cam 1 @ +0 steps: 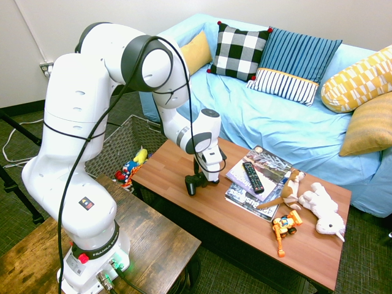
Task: Put the gamepad in the basket
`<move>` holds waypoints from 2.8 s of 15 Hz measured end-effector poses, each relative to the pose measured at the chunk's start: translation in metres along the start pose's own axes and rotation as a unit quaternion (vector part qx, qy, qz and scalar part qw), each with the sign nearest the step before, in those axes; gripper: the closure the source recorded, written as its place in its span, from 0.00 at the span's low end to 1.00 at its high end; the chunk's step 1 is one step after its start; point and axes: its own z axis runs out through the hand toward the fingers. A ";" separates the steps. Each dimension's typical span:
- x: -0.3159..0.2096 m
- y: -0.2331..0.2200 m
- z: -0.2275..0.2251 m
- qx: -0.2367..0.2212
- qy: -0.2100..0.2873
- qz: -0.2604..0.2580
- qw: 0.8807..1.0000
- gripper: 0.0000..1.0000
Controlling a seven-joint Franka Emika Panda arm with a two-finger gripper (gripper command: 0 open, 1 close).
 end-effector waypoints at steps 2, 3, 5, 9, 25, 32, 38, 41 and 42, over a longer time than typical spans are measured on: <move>0.002 0.001 0.005 0.000 -0.002 0.002 1.000 1.00; 0.002 0.002 0.008 0.000 -0.004 0.002 1.000 1.00; 0.001 0.000 0.011 0.005 -0.009 0.004 1.000 1.00; -0.001 -0.006 0.015 0.017 -0.017 0.008 1.000 1.00; -0.107 -0.030 -0.107 0.105 0.015 -0.105 0.989 1.00; -0.296 -0.060 -0.139 0.094 0.055 -0.205 0.973 1.00; -0.428 -0.069 -0.090 0.076 0.064 -0.263 0.960 1.00; -0.475 -0.067 -0.053 0.064 0.064 -0.281 0.955 1.00; -0.483 -0.068 -0.037 0.057 0.066 -0.283 0.955 1.00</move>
